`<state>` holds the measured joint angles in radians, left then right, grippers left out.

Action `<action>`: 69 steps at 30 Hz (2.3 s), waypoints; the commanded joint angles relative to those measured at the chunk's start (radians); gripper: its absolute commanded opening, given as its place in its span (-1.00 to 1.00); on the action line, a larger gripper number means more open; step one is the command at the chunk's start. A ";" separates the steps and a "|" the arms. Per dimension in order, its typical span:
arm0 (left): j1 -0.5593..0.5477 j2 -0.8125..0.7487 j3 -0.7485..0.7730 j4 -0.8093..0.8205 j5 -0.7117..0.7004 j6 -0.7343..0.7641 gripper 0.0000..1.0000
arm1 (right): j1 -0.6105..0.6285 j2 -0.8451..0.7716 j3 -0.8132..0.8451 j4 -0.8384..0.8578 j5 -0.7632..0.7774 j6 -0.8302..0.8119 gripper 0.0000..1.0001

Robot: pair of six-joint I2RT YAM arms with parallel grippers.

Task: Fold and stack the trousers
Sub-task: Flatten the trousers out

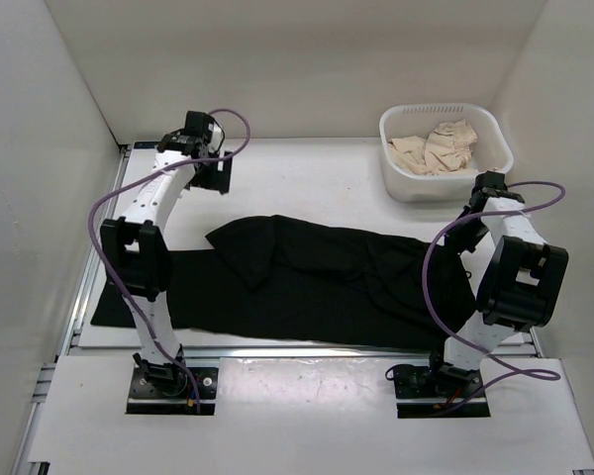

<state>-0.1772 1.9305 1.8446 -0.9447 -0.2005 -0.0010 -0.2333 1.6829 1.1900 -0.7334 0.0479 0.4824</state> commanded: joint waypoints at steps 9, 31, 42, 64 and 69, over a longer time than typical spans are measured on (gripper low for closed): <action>0.107 0.289 0.004 -0.135 0.346 0.001 1.00 | 0.003 -0.072 -0.012 -0.024 -0.029 -0.028 -1.00; 0.222 0.251 0.124 -0.230 0.569 0.001 1.00 | 0.003 -0.109 -0.013 -0.034 -0.002 -0.028 -1.00; 0.189 0.282 -0.076 -0.342 0.569 0.001 0.95 | 0.003 -0.109 -0.023 -0.034 -0.011 -0.019 -1.00; 0.189 0.211 0.057 -0.160 0.457 0.001 -0.72 | 0.003 -0.109 -0.041 -0.015 -0.011 -0.019 -1.00; 0.189 0.156 0.315 -0.053 0.204 0.001 -0.72 | 0.003 -0.100 -0.032 -0.006 -0.049 -0.019 -1.00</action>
<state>0.0097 2.2471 2.0331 -1.1244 0.1707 -0.0040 -0.2333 1.6104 1.1534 -0.7532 0.0189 0.4667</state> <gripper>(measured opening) 0.150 0.091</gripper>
